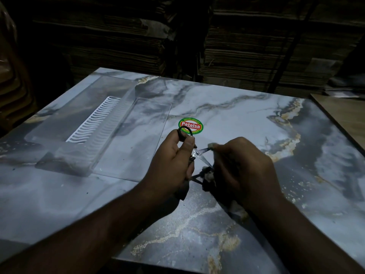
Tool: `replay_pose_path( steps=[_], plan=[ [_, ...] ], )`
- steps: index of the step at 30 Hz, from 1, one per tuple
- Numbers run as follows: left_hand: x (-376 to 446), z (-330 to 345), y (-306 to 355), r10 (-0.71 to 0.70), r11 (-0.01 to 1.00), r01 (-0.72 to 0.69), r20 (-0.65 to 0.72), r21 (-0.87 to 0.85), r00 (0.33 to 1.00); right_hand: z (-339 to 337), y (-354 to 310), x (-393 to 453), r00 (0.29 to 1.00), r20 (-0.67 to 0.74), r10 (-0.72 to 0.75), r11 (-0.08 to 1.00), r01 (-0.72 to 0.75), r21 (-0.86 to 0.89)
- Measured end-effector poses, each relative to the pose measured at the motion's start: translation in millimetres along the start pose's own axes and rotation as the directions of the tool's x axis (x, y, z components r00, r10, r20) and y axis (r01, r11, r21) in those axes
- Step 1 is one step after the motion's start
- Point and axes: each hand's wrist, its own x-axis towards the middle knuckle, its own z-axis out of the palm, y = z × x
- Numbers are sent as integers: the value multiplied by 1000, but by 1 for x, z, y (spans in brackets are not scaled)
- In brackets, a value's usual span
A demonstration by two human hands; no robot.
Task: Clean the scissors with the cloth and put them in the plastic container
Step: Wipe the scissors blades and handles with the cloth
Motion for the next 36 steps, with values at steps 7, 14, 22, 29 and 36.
replay_pose_path(
  steps=[7, 14, 22, 29, 36],
  plan=[
    [1, 0, -2, 37, 996, -40, 39, 76, 999, -13, 4, -1, 993, -93, 77, 996, -73, 46],
    [1, 0, -4, 27, 995, -30, 24, 95, 999, 4, -7, -3, 991, 39, -130, 990, 127, 65],
    [3, 1, -4, -18, 992, 19, -11, 121, 1000, 6, -9, -4, 987, 73, -141, 990, 142, -11],
    [4, 1, -6, -7, 984, 12, -32, 175, 999, 9, -16, -6, 985, 110, -133, 980, 147, -135],
    [1, 3, 0, -78, 994, 83, -69, 71, 995, 4, -14, -5, 979, 133, -153, 972, 174, -160]
  ],
)
